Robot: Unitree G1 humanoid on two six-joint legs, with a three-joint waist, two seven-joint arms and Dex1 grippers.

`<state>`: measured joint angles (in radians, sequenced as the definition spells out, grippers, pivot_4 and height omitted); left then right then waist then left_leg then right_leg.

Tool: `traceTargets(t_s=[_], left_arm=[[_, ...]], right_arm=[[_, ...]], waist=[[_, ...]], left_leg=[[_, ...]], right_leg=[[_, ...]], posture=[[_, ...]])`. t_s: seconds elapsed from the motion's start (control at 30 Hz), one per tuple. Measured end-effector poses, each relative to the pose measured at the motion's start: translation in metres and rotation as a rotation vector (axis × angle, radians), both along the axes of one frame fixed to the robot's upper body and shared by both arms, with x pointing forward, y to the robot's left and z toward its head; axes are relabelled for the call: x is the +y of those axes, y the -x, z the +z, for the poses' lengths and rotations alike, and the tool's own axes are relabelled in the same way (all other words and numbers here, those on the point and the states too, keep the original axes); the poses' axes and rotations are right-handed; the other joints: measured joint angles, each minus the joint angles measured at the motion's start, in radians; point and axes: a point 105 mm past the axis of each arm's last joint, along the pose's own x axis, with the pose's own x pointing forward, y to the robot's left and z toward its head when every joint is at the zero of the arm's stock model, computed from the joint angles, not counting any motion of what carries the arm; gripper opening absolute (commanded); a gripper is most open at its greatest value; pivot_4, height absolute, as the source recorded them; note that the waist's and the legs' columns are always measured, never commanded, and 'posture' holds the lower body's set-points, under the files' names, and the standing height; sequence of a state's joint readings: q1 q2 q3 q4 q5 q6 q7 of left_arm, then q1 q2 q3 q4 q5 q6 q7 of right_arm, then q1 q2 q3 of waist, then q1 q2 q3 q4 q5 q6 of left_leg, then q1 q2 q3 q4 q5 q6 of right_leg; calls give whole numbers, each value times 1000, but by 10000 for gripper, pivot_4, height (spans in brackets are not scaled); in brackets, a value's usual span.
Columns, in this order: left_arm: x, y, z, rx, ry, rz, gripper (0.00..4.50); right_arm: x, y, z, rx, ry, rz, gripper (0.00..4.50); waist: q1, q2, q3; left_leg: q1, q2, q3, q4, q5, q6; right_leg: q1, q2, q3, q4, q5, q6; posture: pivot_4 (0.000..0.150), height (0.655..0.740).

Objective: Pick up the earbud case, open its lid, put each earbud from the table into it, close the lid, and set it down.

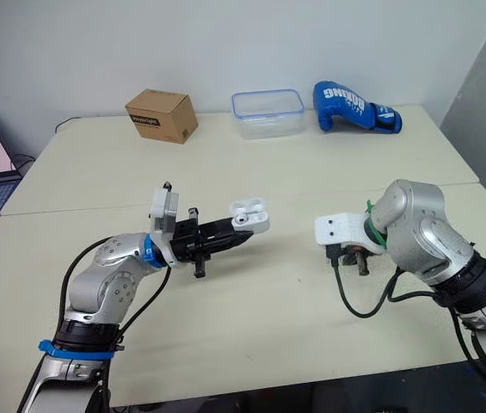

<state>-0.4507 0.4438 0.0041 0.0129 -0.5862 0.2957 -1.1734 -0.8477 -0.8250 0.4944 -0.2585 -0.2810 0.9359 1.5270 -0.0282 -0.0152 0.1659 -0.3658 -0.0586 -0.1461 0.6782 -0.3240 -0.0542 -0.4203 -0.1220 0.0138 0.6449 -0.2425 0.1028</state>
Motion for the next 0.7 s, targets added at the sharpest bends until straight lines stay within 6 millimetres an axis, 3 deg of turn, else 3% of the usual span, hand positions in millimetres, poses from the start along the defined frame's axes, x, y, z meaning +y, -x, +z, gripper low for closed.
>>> traceTargets(t_s=[0.13,0.27,0.37,0.5,0.7], left_arm=[[2,-3,-3,16,-2,-3,7607],[4,-3,-6,28,-6,-13,7607],[5,-6,-9,43,-12,-11,7607],[4,-10,-9,47,-16,-24,7607],[3,-14,-11,58,-27,-34,7607]], right_arm=[[10,10,7,59,-258,-107,3622],[22,43,-1,213,-515,-156,3622],[35,54,16,223,-716,-153,3622],[56,53,43,152,-1035,-157,3622],[58,44,60,41,-1184,-220,3622]], waist=[[1,0,0],[5,0,0],[3,0,0],[1,1,0],[-1,1,-1]], left_leg=[[-1,0,-1,0,0,0],[-1,-1,-2,0,0,0],[1,0,-2,1,0,0],[1,0,-3,0,0,0],[0,-1,-3,0,0,0]], right_leg=[[0,0,-1,0,0,0],[0,-1,-1,1,0,0],[0,0,-1,2,0,0],[0,1,-1,3,0,0],[0,0,-1,2,0,0]], posture=[[1500,7307],[1500,7307],[1500,7307],[1500,7307],[1500,7307]])
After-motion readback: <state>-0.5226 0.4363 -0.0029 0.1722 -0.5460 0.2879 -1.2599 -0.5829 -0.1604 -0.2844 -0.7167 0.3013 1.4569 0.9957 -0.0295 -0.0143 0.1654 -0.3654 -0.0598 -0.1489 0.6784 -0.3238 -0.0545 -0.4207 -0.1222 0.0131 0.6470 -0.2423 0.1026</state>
